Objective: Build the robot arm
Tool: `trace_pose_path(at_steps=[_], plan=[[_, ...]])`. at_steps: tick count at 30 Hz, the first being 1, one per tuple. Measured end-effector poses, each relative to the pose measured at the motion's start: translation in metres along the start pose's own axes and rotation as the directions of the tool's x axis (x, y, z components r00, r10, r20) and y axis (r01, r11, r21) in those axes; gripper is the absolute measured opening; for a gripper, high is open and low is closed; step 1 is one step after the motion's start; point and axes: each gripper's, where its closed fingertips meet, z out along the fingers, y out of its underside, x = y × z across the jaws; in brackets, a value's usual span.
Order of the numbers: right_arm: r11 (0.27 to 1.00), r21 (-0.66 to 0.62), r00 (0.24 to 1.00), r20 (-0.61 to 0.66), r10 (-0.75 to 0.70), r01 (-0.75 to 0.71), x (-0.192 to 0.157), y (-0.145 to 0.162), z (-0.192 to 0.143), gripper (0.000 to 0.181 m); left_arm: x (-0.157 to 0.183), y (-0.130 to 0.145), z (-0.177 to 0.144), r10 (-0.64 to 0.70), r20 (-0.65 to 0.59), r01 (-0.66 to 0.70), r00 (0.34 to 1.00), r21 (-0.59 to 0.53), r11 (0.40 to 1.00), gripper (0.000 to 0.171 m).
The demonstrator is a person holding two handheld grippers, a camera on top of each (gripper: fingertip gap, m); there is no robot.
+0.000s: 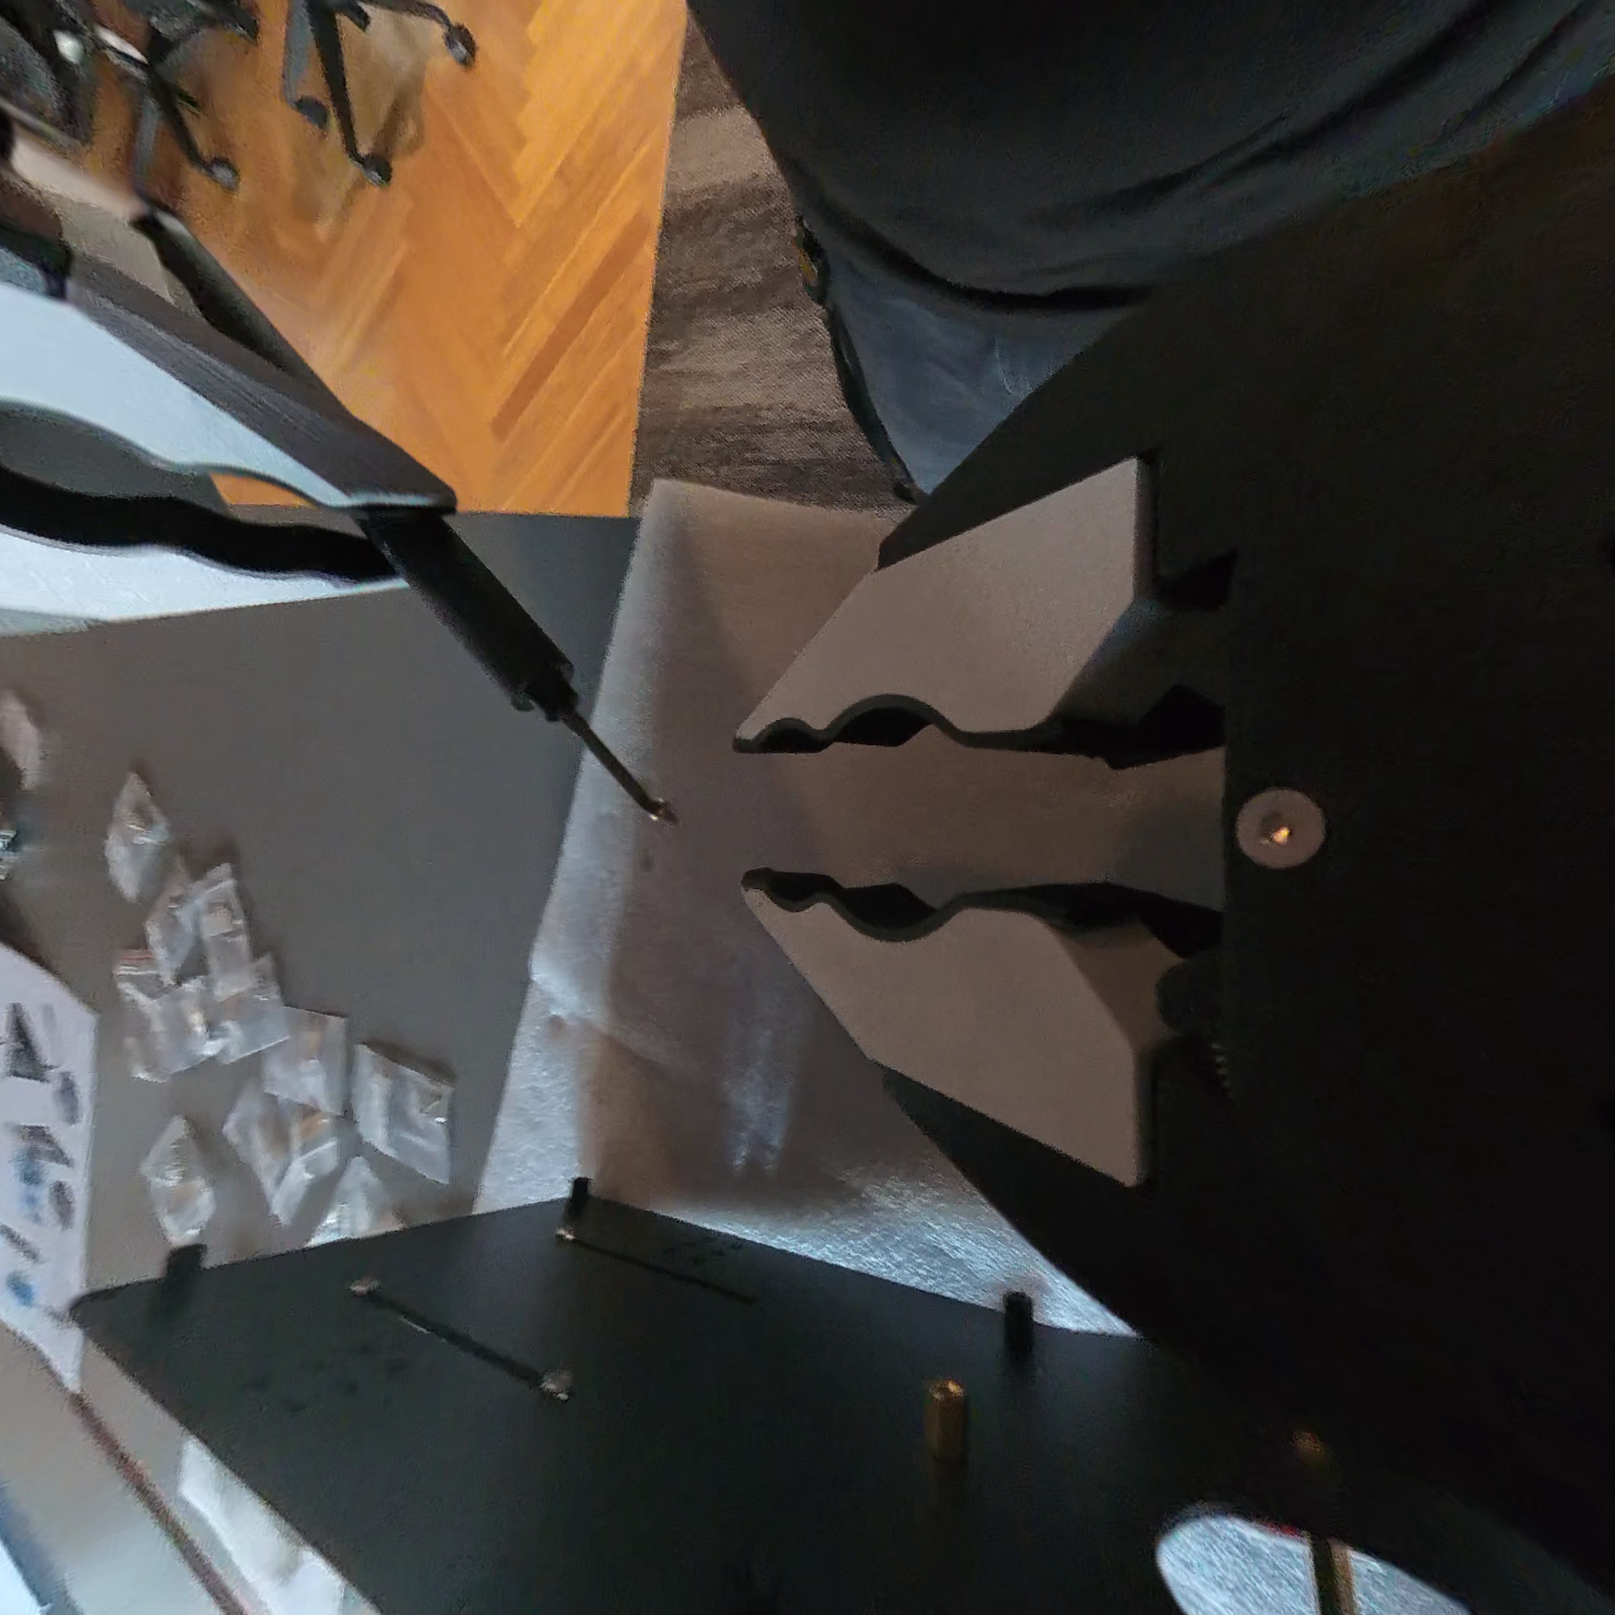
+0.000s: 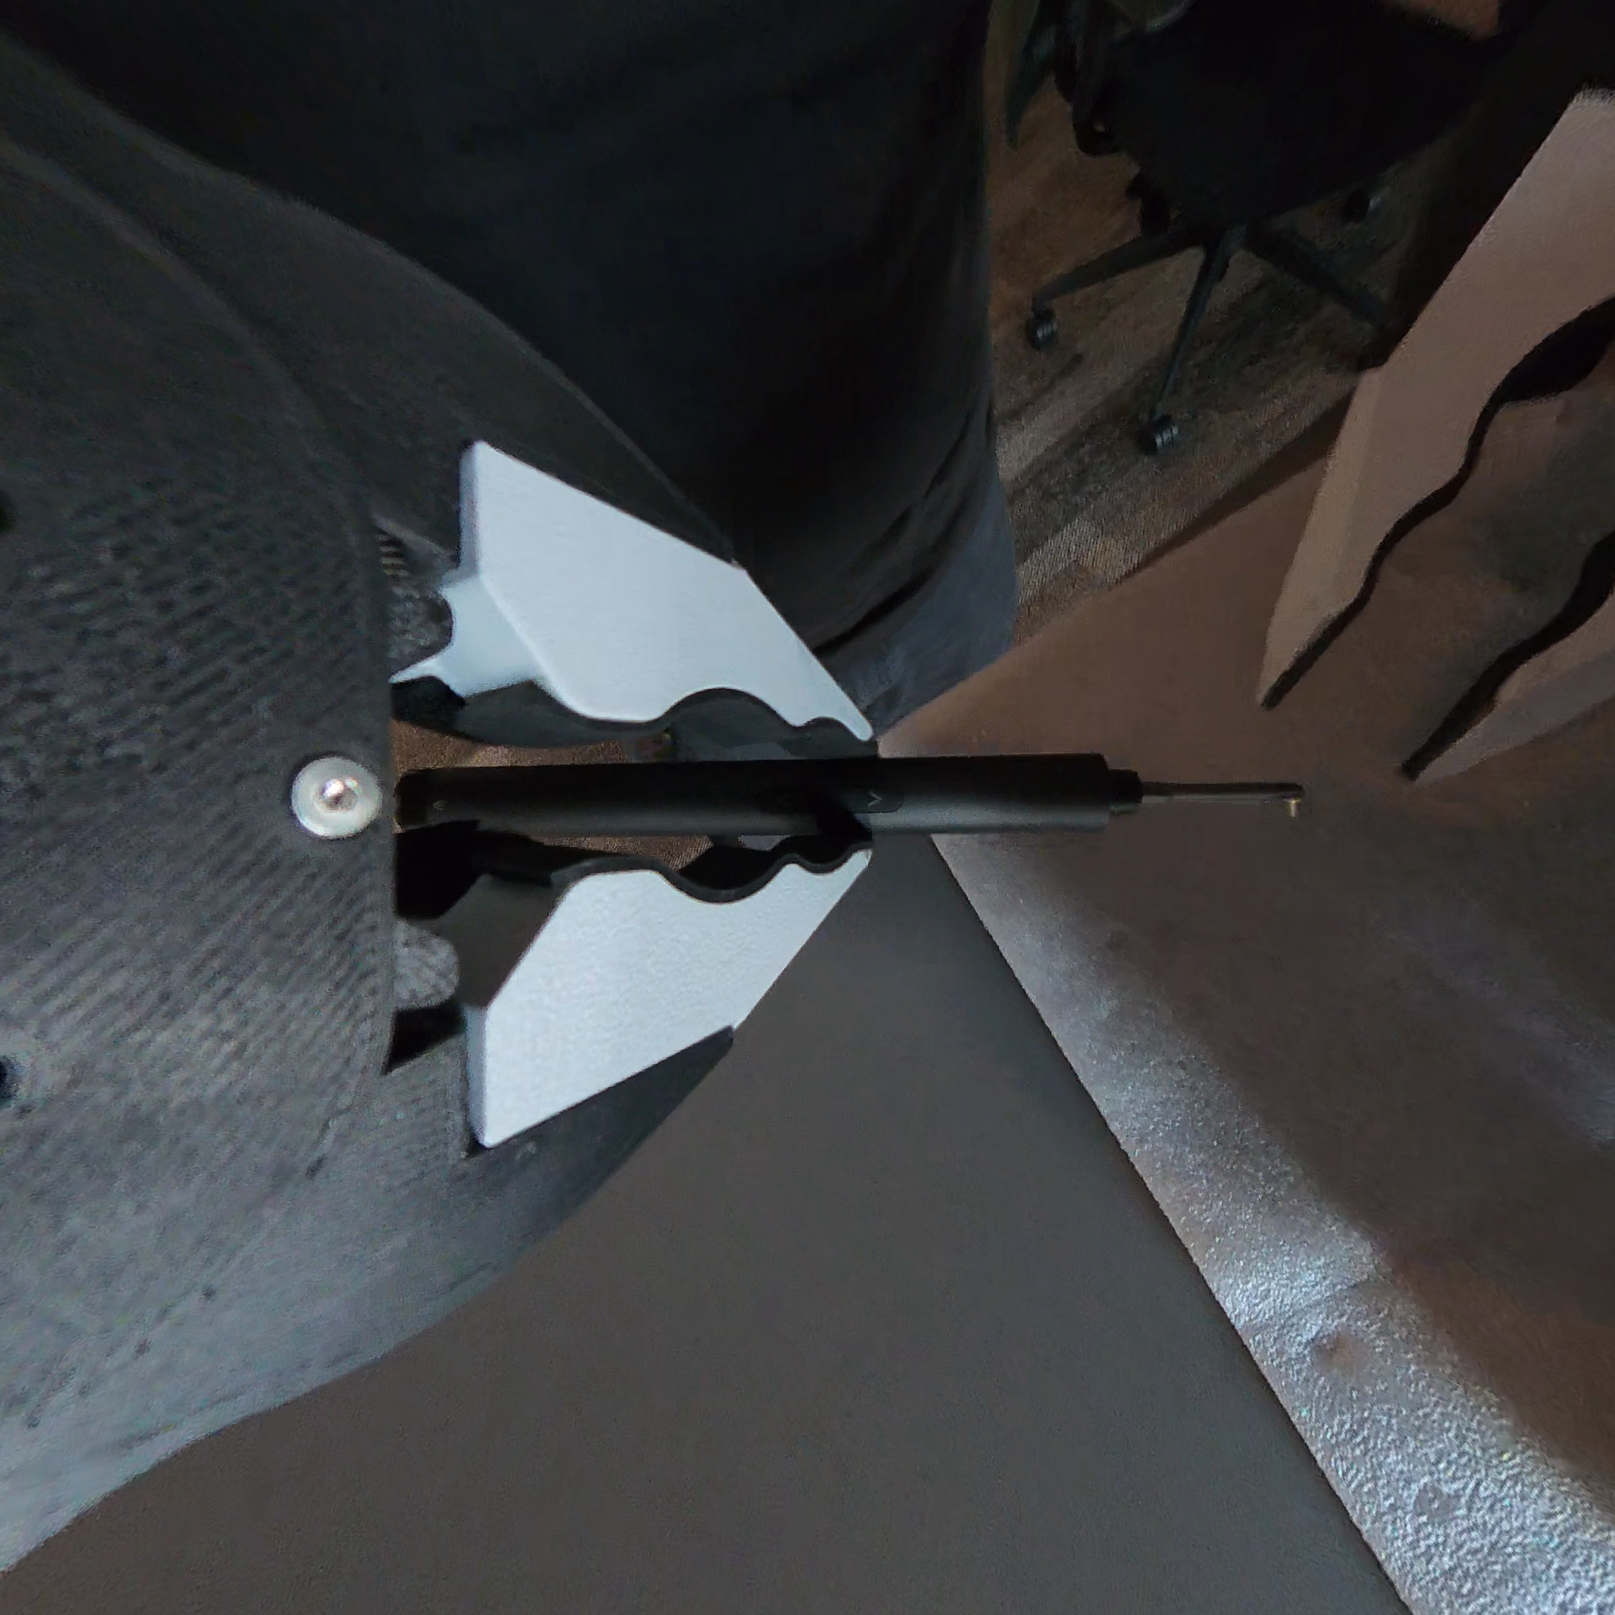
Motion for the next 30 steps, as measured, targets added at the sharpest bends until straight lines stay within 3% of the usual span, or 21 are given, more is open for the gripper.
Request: trace_pose_path(at_steps=[9, 18, 30], plan=[[0.997, 0.076, 0.982, 0.187, -0.01, -0.005, -0.016, -0.017, -0.03, 0.017, -0.003, -0.038, -0.007, -0.03, 0.115, 0.001, 0.993, 0.245, 0.97, 0.011], [0.999, 0.052, 0.974, 0.224, -0.017, 0.005, -0.015, -0.017, -0.03, 0.017, -0.006, -0.042, -0.013, 0.02, 0.184, -0.07, 0.983, 0.271, 0.96, 0.0], [1.0, 0.017, 0.963, 0.269, -0.005, 0.0, -0.014, -0.014, -0.023, 0.016, -0.005, -0.035, -0.009, 0.1, 0.183, -0.135, 0.978, 0.192, 0.972, 0.0]])
